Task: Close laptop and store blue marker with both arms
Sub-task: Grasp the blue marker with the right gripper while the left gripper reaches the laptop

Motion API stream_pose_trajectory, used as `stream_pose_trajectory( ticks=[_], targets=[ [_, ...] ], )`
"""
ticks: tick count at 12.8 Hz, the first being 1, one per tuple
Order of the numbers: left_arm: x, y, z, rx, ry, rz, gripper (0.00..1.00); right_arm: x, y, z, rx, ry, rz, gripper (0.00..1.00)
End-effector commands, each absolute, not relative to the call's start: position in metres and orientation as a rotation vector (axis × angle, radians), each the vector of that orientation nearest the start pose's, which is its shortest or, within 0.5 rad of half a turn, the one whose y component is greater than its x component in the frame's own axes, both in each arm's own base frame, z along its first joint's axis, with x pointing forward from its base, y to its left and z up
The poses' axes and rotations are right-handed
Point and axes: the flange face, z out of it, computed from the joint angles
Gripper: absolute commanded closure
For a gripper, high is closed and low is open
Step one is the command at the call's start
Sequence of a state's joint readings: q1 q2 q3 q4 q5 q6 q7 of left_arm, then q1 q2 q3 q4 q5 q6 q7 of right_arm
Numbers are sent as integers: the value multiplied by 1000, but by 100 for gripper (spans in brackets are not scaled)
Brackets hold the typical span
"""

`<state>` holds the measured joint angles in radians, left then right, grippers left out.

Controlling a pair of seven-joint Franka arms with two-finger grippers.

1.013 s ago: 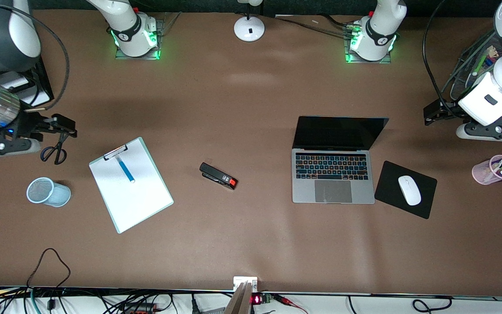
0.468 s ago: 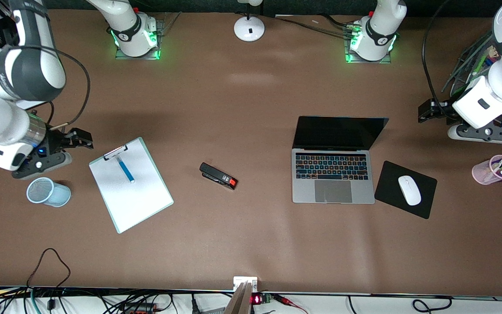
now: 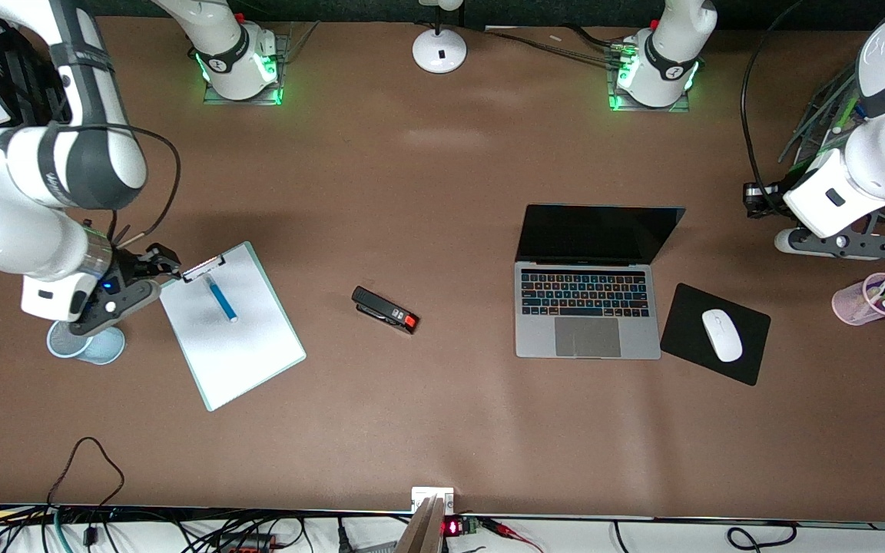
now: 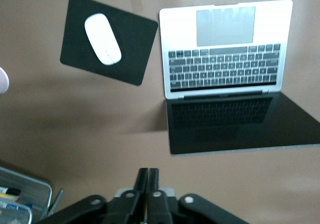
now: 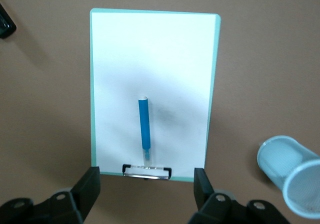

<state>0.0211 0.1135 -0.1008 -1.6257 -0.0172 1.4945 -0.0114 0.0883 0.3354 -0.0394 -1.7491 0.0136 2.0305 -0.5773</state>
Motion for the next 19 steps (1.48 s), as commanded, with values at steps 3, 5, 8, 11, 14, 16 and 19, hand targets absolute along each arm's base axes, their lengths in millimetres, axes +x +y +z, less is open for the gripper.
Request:
stream_pose_trajectory(
  ticks=[3, 5, 8, 11, 14, 16, 19],
  targets=[
    [543, -88, 530, -3212, 43, 561, 100, 628, 43, 330, -2927, -1117, -5, 30],
    [519, -131, 522, -3172, 47, 589, 100, 631, 44, 307, -2903, -1181, -7, 31],
    [483, -165, 498, -3151, 104, 505, 100, 636, 49, 275, -2881, -1233, -15, 36],
    [452, -173, 472, -3132, 119, 430, 100, 639, 58, 252, -2873, -1249, -38, 38],
    [434, -178, 422, -3127, 133, 357, 100, 640, 72, 233, -2852, -1279, -51, 40],
    [433, -190, 403, -3138, 167, 287, 100, 639, 72, 222, -2849, -1280, -37, 43],
    [447, -191, 375, -3174, 161, 229, 100, 638, 70, 218, -2847, -1279, -26, 44]
  ],
)
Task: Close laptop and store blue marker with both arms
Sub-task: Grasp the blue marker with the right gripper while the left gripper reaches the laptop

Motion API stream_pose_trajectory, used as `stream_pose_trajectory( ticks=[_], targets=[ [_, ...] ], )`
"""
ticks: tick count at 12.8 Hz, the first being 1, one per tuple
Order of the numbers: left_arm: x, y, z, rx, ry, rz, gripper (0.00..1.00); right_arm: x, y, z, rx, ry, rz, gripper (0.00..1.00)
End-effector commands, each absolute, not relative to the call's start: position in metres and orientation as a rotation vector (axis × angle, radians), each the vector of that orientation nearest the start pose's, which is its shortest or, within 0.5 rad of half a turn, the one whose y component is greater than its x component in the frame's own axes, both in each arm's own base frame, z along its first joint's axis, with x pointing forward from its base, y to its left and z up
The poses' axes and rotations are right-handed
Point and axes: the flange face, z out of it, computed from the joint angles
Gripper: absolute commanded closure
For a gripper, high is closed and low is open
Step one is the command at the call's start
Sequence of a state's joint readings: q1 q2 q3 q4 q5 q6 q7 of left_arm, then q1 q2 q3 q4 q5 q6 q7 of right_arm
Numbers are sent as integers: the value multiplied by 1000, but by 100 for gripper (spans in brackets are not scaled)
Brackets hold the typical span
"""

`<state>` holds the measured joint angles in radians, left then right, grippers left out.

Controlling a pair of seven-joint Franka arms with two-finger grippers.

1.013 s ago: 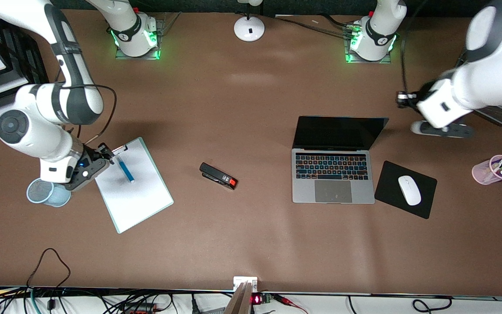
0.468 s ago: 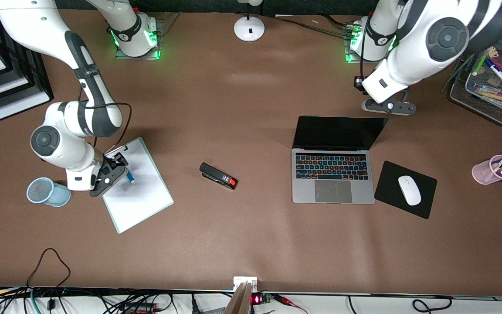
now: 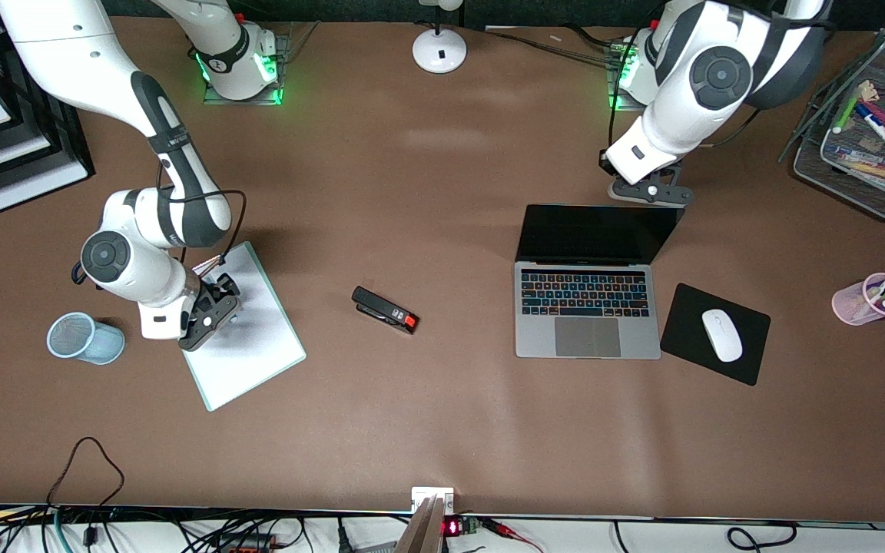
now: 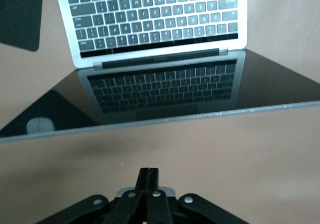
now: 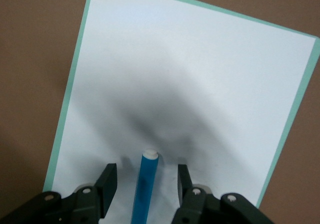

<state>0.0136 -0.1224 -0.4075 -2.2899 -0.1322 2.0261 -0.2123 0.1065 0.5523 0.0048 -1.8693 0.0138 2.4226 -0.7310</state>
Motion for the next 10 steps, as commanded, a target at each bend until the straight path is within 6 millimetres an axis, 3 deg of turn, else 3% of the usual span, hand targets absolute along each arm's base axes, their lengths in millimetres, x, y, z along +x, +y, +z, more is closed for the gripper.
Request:
stream_pose_trajectory(
  ticks=[1, 3, 8, 10],
  targets=[
    [453, -193, 367, -3191, 155, 196, 100, 637, 67, 214, -2848, -1275, -17, 45],
    [463, -194, 354, -3214, 149, 153, 100, 638, 65, 207, -2842, -1289, -26, 46],
    [478, -196, 363, -3236, 159, -19, 100, 639, 63, 203, -2843, -1293, -30, 50],
    [485, -196, 356, -3252, 149, -60, 100, 639, 64, 199, -2844, -1293, -35, 51]
  ],
)
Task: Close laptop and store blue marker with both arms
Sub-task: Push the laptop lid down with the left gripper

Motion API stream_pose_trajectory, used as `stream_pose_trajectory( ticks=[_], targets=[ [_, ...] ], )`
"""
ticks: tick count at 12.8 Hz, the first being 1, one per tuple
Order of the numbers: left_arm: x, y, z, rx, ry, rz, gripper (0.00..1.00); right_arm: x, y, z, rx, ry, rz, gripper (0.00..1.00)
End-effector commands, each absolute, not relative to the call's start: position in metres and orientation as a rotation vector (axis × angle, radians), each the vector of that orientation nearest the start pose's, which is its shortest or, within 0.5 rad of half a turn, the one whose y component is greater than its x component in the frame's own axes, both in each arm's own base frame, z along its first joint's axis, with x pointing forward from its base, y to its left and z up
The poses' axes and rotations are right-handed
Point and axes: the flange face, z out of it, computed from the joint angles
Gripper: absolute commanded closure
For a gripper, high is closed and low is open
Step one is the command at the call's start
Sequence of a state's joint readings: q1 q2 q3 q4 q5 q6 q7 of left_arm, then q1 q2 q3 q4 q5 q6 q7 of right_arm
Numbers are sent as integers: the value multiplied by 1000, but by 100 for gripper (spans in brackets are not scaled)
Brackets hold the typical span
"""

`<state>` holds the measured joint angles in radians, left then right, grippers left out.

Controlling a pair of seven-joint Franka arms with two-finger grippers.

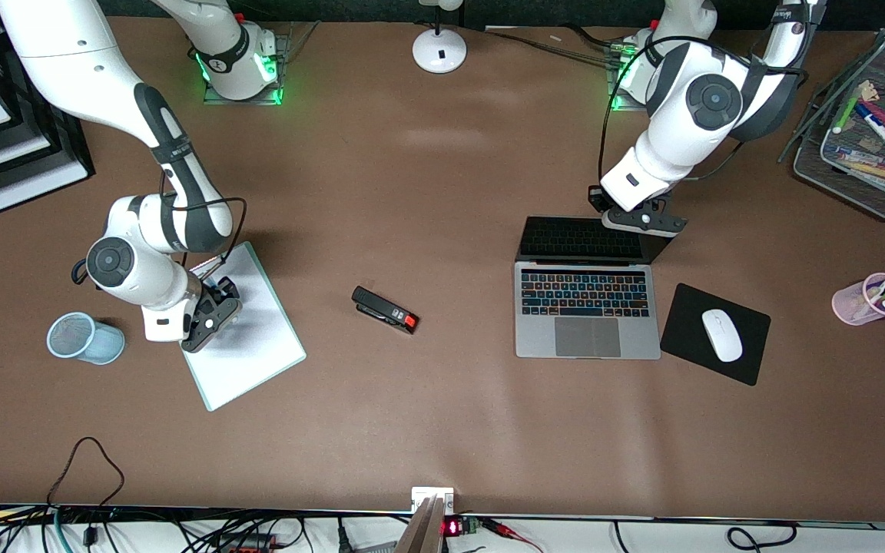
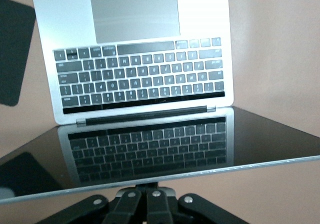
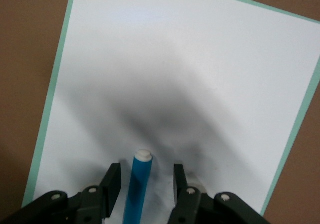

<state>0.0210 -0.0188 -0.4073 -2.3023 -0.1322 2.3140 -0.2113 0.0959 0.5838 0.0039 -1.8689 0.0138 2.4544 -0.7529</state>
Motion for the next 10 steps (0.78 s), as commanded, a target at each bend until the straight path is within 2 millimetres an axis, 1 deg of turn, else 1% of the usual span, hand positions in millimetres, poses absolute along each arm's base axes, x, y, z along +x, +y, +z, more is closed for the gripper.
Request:
stream_pose_trajectory(
  ticks=[1, 3, 6, 7, 8, 10],
  targets=[
    [490, -196, 354, -3260, 153, -96, 100, 640, 65, 198, -2843, -1297, -42, 52],
    [501, -195, 352, -3276, 145, -148, 100, 639, 65, 195, -2842, -1296, -37, 53],
    [535, -185, 359, -3231, 205, -245, 100, 638, 67, 193, -2839, -1298, -31, 53],
    [545, -179, 360, -3232, 193, -256, 100, 637, 68, 188, -2836, -1299, -20, 53],
    [551, -179, 357, -3236, 193, -255, 100, 637, 68, 188, -2836, -1299, -20, 53],
    [560, -179, 346, -3234, 211, -272, 100, 637, 68, 188, -2836, -1299, -22, 55]
  ],
)
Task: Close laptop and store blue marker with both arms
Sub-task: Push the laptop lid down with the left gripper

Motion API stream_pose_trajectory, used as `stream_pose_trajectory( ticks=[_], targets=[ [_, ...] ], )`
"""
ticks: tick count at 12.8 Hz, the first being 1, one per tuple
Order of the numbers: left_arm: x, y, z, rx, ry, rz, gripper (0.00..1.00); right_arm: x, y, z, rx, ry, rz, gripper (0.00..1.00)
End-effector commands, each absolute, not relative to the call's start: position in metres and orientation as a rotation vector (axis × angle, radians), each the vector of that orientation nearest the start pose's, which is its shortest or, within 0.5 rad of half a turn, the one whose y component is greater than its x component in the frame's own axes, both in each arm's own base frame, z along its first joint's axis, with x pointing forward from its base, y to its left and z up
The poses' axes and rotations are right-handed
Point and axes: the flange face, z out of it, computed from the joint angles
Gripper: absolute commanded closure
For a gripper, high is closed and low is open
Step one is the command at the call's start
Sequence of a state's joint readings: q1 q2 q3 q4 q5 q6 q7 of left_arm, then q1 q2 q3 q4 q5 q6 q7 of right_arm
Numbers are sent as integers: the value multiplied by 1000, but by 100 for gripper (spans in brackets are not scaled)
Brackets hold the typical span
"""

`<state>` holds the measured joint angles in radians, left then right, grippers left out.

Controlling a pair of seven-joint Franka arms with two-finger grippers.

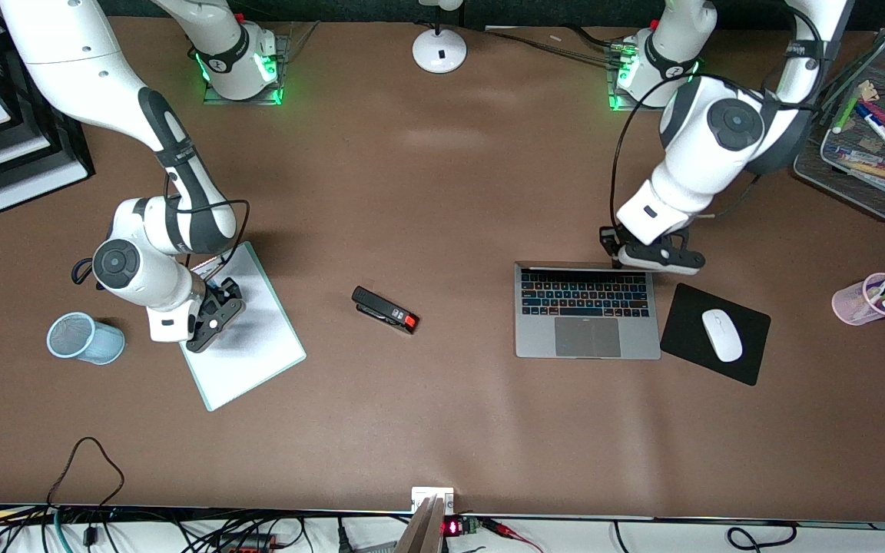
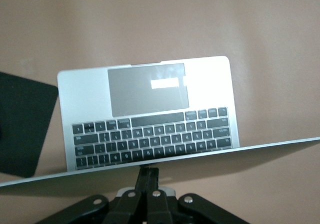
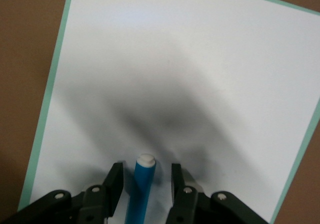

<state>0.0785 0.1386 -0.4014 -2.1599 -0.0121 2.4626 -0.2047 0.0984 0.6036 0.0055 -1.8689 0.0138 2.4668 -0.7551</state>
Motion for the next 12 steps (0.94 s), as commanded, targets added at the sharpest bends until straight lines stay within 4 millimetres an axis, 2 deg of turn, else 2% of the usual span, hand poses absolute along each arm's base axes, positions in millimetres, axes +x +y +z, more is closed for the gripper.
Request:
stream_pose_trajectory(
  ticks=[1, 5, 8, 12],
  targets=[
    [565, -178, 342, -3242, 203, -282, 100, 636, 68, 185, -2837, -1296, -17, 55],
    [582, -178, 329, -3249, 214, -313, 100, 637, 68, 184, -2838, -1299, -24, 58],
    [593, -178, 307, -3279, 193, -384, 100, 637, 70, 183, -2837, -1301, -26, 59],
    [614, -181, 289, -3314, 163, -434, 100, 636, 68, 179, -2838, -1299, -21, 64]
  ],
)
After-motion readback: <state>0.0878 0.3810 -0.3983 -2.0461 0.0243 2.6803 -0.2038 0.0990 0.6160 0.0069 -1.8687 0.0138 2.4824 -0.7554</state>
